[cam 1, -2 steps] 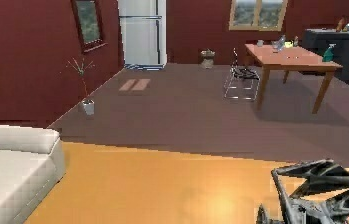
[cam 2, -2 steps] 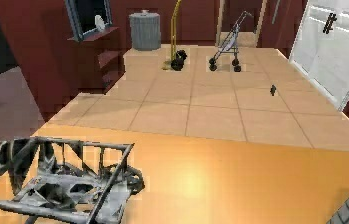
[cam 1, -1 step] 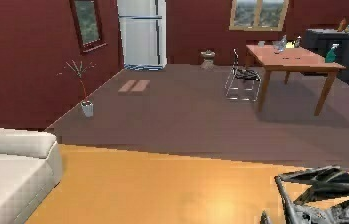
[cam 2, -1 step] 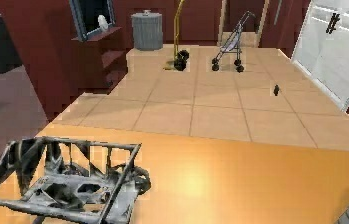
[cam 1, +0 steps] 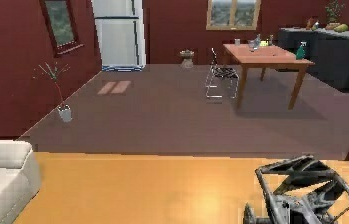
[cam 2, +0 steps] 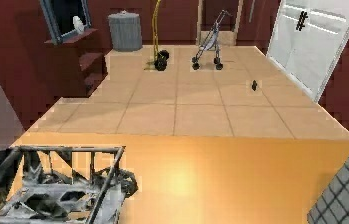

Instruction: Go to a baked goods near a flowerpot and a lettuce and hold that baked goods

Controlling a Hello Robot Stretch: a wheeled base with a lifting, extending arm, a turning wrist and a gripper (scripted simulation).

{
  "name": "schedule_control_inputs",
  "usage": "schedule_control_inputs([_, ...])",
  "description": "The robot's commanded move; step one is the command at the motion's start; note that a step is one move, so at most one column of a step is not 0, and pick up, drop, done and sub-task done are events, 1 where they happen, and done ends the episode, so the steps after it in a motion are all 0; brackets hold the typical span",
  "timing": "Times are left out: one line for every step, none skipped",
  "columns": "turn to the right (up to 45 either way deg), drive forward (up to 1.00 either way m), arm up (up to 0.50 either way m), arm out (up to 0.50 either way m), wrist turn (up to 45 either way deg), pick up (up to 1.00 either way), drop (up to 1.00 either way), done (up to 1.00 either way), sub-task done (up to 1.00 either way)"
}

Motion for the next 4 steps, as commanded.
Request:
schedule_control_inputs([0.0,1.0,0.0,0.0,0.0,0.0,0.0,0.0,0.0])
schedule_control_inputs([12.0,0.0,0.0,0.0,0.0,0.0,0.0,0.0,0.0])
schedule_control_inputs([0.0,0.2,0.0,0.0,0.0,0.0,0.0,0.0,0.0])
schedule_control_inputs([39.0,0.0,0.0,0.0,0.0,0.0,0.0,0.0,0.0])
